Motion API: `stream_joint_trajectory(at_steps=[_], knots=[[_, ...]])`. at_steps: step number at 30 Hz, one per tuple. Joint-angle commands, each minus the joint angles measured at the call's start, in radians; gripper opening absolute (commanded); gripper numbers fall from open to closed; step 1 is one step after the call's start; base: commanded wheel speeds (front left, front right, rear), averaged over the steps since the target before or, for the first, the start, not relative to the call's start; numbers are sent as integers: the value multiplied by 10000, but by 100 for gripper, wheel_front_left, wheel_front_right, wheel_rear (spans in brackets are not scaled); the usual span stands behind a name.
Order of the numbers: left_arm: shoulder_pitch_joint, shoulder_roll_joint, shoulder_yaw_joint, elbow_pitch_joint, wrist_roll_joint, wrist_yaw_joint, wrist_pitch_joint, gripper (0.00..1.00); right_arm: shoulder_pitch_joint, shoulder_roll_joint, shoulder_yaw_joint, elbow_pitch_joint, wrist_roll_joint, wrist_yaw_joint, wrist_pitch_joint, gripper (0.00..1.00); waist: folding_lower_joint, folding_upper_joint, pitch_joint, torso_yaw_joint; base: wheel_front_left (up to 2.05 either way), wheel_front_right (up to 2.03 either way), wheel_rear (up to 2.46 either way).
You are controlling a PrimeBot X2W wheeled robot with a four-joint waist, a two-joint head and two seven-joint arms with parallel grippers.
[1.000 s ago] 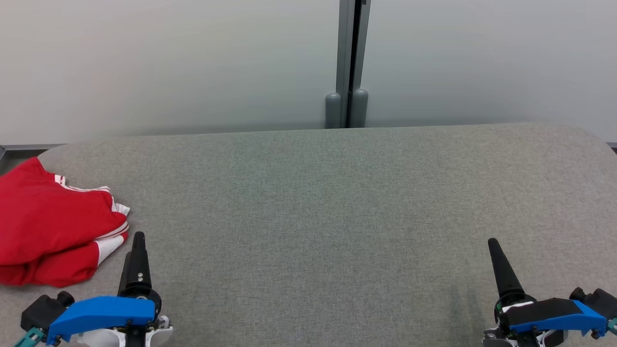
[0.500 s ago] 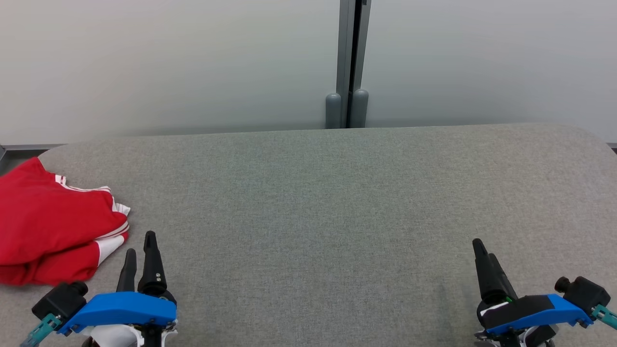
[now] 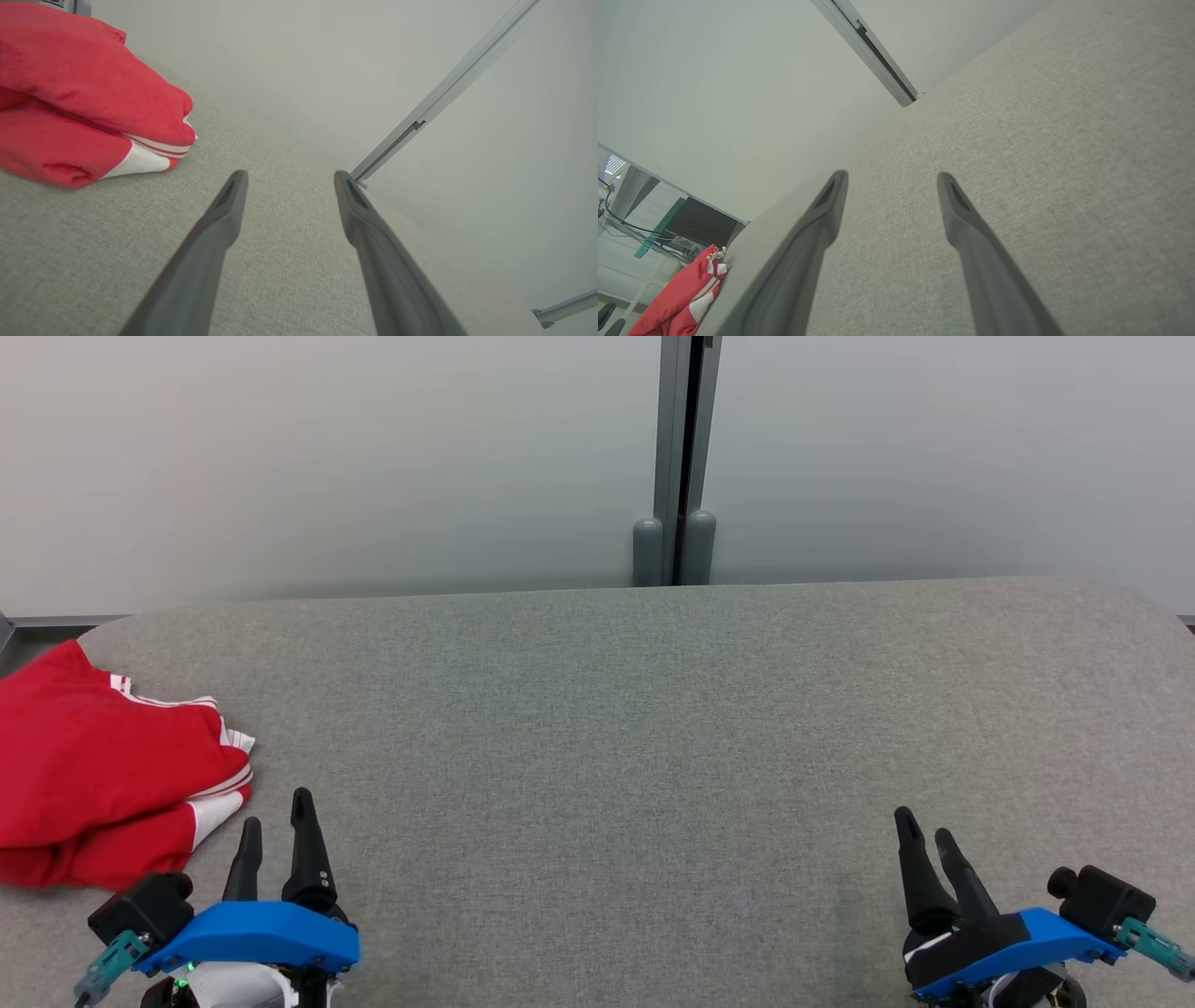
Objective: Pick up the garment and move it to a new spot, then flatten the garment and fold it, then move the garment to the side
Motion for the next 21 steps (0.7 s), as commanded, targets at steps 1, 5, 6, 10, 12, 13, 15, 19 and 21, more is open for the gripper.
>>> stream_joint_trajectory(at_steps=[1,5,6,10,12,13,15,19,21], knots=[[-286,58,-43,24,340,38,-108,100,-291,-78,39,-20,-327,21,-98,100,0,0,-2,1,0,0,0],[-353,59,-55,213,796,53,-225,100,-298,-82,100,86,-810,22,-217,100,0,0,-4,8,0,0,0],[-364,59,-61,261,910,52,-248,100,-296,-84,111,113,-924,21,-240,100,0,0,-4,12,0,0,0],[-399,57,-105,449,1360,61,-351,100,-353,-88,168,221,-1440,22,-348,100,0,0,-11,16,0,0,0],[-439,58,-128,526,1587,74,-406,100,-388,-90,192,262,-1674,22,-401,100,0,0,-12,22,0,0,0],[-454,57,-134,558,1692,85,-433,100,-397,-91,205,281,-1797,22,-418,100,0,0,-13,26,0,0,0],[-480,60,-142,605,1901,103,-486,100,-410,-94,220,323,-2021,23,-485,100,0,0,-15,37,0,0,0],[-538,68,-153,719,2320,126,-585,100,-461,-97,252,420,-2498,23,-587,100,0,0,-13,53,0,0,0],[-550,70,-157,780,2519,141,-633,100,-486,-100,268,464,-2735,24,-622,100,0,0,-12,61,0,0,0]])
